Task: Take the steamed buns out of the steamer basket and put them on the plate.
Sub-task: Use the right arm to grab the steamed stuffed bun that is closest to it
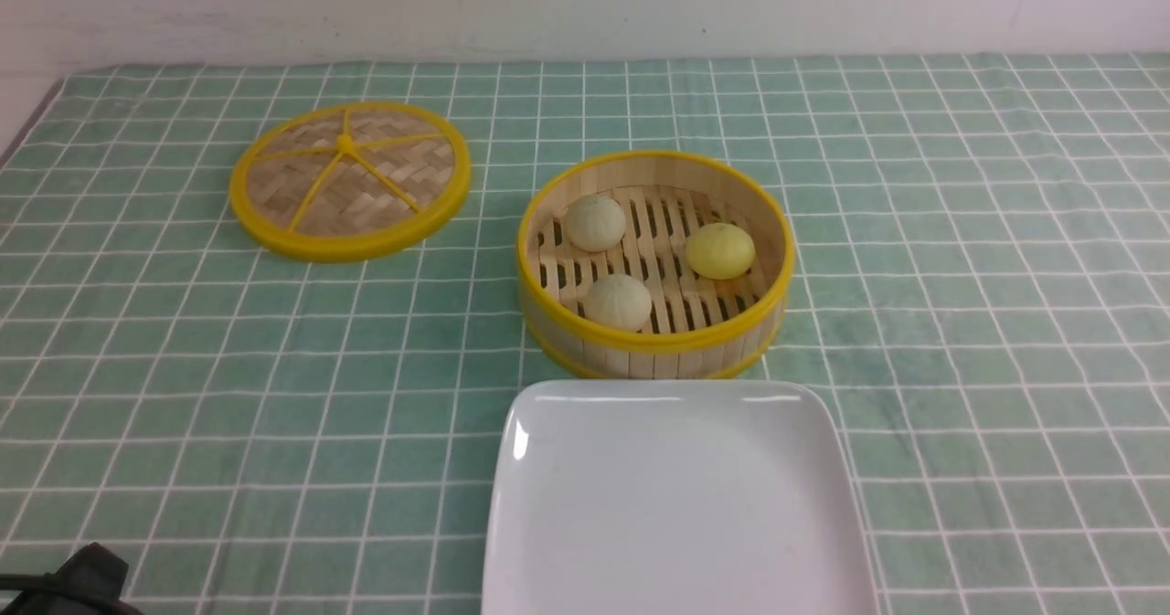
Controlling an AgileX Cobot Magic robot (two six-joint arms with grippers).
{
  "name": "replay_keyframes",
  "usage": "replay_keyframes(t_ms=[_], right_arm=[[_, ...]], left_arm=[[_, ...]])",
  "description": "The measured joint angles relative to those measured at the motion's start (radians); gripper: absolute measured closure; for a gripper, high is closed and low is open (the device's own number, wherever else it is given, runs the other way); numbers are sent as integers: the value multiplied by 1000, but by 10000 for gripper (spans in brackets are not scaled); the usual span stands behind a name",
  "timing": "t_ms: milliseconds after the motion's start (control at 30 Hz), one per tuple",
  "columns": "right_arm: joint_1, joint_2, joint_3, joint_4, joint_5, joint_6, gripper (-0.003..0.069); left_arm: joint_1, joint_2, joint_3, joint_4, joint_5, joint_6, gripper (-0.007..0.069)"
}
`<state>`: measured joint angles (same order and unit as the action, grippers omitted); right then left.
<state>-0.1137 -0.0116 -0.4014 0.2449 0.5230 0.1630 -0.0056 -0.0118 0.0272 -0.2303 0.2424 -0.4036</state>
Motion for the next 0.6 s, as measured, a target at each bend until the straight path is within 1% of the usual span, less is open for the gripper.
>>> replay_keyframes(t_ms=[100,167,333,367,400,433,467,500,533,567,600], right_arm=[[0,5,0,39,49,-5,92],[0,35,-1,89,91,-39,92],[0,169,-45,264,127,-245,92],[0,169,-48,264,127,-245,92],[0,226,-75,326,128,-331,92],[0,258,-93,362,131,-382,92],[0,265,-96,369,131,-392,92],[0,297,-115,407,138,-442,92],[0,349,-149,466,160,-520,92],[0,355,-149,473,164,-529,92],[0,406,-182,530,183,-605,92]], left_arm=[[0,0,0,-3,-14,-2,277],[0,0,0,-4,-20,-3,277],[0,0,0,-4,-34,13,277],[0,0,0,-4,-36,14,277],[0,0,-1,-3,-62,29,277],[0,0,-1,-3,-79,37,277],[0,0,-1,-3,-84,39,277],[0,0,-2,-3,-103,46,277],[0,0,-3,-2,-128,51,277],[0,0,-3,-2,-131,51,277],[0,0,-3,-2,-132,53,277]])
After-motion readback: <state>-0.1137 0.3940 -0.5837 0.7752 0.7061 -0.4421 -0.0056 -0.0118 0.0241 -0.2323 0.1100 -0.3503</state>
